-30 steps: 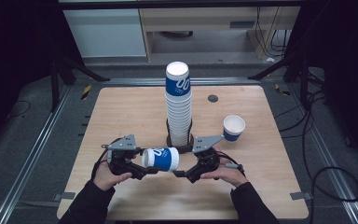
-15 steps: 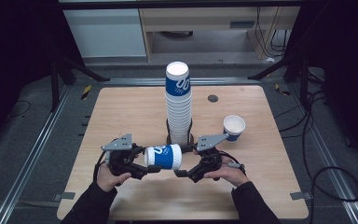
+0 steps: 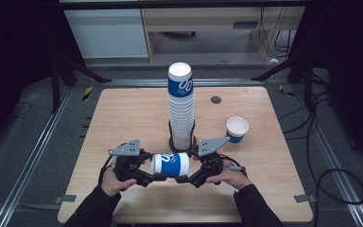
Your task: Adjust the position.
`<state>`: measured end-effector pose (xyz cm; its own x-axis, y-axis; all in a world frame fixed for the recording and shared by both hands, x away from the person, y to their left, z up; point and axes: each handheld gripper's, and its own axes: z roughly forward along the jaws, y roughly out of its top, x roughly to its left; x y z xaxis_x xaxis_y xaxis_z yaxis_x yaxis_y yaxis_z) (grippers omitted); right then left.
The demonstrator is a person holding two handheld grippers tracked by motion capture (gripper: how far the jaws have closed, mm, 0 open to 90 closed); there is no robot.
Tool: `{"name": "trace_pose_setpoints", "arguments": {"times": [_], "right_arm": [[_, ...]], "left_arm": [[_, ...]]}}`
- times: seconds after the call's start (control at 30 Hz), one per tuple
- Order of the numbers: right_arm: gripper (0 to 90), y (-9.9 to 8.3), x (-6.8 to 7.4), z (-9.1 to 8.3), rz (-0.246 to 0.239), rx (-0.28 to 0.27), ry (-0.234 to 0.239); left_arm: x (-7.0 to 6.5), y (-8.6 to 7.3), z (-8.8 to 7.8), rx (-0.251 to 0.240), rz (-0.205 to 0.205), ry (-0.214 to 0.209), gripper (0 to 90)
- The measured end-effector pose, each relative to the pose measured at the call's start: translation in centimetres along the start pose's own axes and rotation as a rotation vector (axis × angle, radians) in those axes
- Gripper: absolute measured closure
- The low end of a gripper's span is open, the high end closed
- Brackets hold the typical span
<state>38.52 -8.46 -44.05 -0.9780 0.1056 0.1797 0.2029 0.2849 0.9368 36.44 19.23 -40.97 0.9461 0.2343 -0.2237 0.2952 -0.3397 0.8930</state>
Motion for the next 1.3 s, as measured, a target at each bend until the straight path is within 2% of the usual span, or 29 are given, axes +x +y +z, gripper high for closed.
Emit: {"name": "trace_pose_setpoints", "arguments": {"times": [0.27, 0.53, 0.73, 0.83, 0.93, 1.1, 1.3], "right_arm": [[15.3, 0.0, 0.0, -0.2, -0.007, -0.005, 0.001], [16.1, 0.2, 0.0, -0.5, -0.008, -0.008, 0.002], [16.1, 0.2, -0.1, -0.8, -0.011, -0.006, -0.012], [16.0, 0.2, -0.1, -0.9, -0.015, 0.001, -0.022], [16.0, 0.2, -0.1, -1.1, -0.025, 0.017, -0.036], [16.0, 0.0, -0.1, -0.9, -0.041, 0.056, -0.049], [15.9, -0.3, 0.1, -0.1, -0.054, 0.112, -0.039]], "left_arm": [[0.1, 0.1, -0.1, 0.003, -0.010, 0.022, 23.7], [0.1, 0.2, -0.4, 0.005, -0.010, 0.020, 23.7], [0.2, 0.3, -1.1, -0.005, -0.006, 0.037, 22.2], [0.3, 0.4, -1.4, 0.007, -0.008, 0.040, 21.0], [0.5, 0.5, -1.7, 0.045, -0.005, 0.052, 19.1], [0.7, 0.2, -1.5, 0.147, 0.003, 0.064, 17.3], [0.5, -0.1, -0.4, 0.249, 0.028, 0.050, 16.5]]}}
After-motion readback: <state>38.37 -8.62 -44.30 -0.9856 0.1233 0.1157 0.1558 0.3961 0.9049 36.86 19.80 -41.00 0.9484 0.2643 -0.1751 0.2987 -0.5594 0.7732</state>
